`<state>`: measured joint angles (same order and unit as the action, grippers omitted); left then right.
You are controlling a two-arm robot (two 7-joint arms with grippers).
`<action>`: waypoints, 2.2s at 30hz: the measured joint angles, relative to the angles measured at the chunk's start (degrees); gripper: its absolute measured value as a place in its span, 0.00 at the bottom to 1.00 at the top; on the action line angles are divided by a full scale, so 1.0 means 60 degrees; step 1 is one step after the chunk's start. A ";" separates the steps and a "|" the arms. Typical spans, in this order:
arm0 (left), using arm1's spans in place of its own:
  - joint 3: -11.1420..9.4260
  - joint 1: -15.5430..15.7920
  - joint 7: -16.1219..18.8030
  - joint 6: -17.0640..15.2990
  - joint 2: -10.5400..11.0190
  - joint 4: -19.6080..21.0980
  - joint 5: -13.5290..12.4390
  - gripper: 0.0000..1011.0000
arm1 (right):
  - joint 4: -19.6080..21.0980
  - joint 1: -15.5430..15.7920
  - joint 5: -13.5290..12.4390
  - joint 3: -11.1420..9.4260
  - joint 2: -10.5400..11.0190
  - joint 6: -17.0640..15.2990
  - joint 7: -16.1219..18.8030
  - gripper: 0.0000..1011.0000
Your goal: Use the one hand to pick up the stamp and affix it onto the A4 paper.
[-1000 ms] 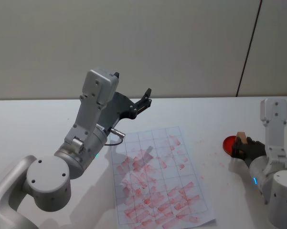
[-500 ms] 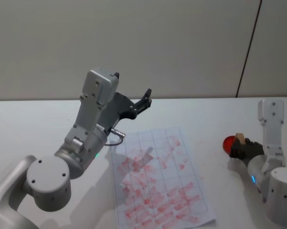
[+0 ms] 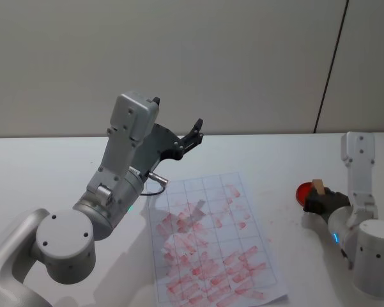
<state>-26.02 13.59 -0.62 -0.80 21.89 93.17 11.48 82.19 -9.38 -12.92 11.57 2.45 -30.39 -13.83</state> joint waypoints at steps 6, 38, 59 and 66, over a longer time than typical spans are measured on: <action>0.0000 0.0000 0.0000 0.0000 0.0000 0.0000 0.0000 0.99 | -0.0030 -0.0026 -0.0023 -0.0018 -0.0036 -0.0072 0.0054 0.22; 0.0000 0.0000 -0.0001 0.0000 0.0000 0.0000 0.0000 0.99 | 0.1896 0.0110 0.1032 0.0658 -0.0481 -0.0646 0.1197 0.22; 0.0000 0.0000 -0.0001 0.0000 0.0000 0.0000 0.0000 0.99 | 0.0303 -0.0267 0.1569 0.1221 -0.1143 -0.1278 0.1793 0.22; 0.0000 0.0000 -0.0001 0.0000 0.0000 0.0000 0.0000 0.99 | -0.0091 -0.0415 0.1653 0.1234 -0.1265 -0.1282 0.1784 0.22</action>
<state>-26.02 13.59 -0.63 -0.80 21.89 93.17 11.48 81.65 -11.87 -3.00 18.97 -5.14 -38.08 -3.13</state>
